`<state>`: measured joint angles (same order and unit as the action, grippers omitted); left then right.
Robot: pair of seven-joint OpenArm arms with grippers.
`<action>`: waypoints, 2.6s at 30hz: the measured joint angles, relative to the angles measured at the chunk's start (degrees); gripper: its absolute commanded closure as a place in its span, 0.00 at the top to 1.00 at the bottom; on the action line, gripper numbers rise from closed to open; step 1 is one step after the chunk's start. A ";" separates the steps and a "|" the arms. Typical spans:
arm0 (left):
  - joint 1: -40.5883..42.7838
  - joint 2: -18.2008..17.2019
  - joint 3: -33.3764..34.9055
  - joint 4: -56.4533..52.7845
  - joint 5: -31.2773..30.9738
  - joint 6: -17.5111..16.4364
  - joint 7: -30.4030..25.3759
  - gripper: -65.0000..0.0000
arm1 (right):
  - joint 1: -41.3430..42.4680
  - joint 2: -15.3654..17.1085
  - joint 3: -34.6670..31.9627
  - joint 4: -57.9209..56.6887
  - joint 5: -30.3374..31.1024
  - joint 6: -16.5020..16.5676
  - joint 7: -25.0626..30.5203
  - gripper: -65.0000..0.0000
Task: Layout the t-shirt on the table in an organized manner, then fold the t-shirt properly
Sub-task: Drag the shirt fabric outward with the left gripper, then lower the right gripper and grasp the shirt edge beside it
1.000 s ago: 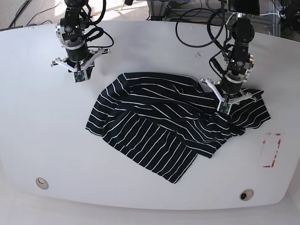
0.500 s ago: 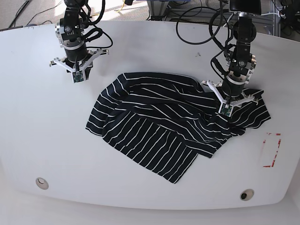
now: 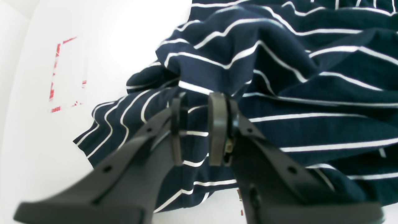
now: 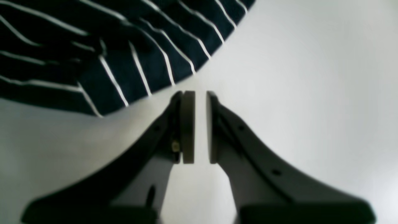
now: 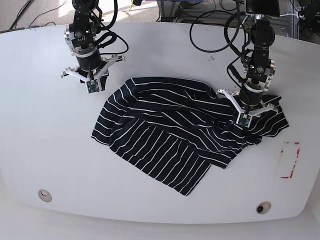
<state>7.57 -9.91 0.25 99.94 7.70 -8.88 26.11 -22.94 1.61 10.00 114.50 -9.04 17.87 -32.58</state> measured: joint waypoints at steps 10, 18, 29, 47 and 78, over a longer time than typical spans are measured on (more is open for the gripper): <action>0.04 -0.04 -0.07 0.04 0.00 -0.07 0.00 0.17 | 3.23 -1.14 -2.51 0.09 -0.17 -0.26 -0.66 0.41; 0.07 -0.09 -0.11 0.07 0.00 -0.13 0.02 0.17 | 8.98 -4.07 -2.54 -1.77 -0.02 -0.09 -0.59 0.41; 0.04 -0.11 -0.11 0.09 0.00 -0.15 0.00 0.17 | 17.05 -9.07 2.58 -10.60 0.11 0.07 -0.72 0.41; 0.02 -0.09 -0.11 0.09 -0.02 -0.17 -0.02 0.17 | 19.23 -7.96 9.16 -20.46 15.69 -0.92 -2.23 0.41; 0.02 -0.11 -0.11 0.09 -0.02 -0.15 -0.22 0.17 | 19.54 -7.78 13.68 -28.81 19.85 -0.24 0.46 0.41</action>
<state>7.60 -10.02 0.14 100.03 7.68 -9.04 25.89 -3.40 -6.17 23.68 85.69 10.81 17.63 -32.12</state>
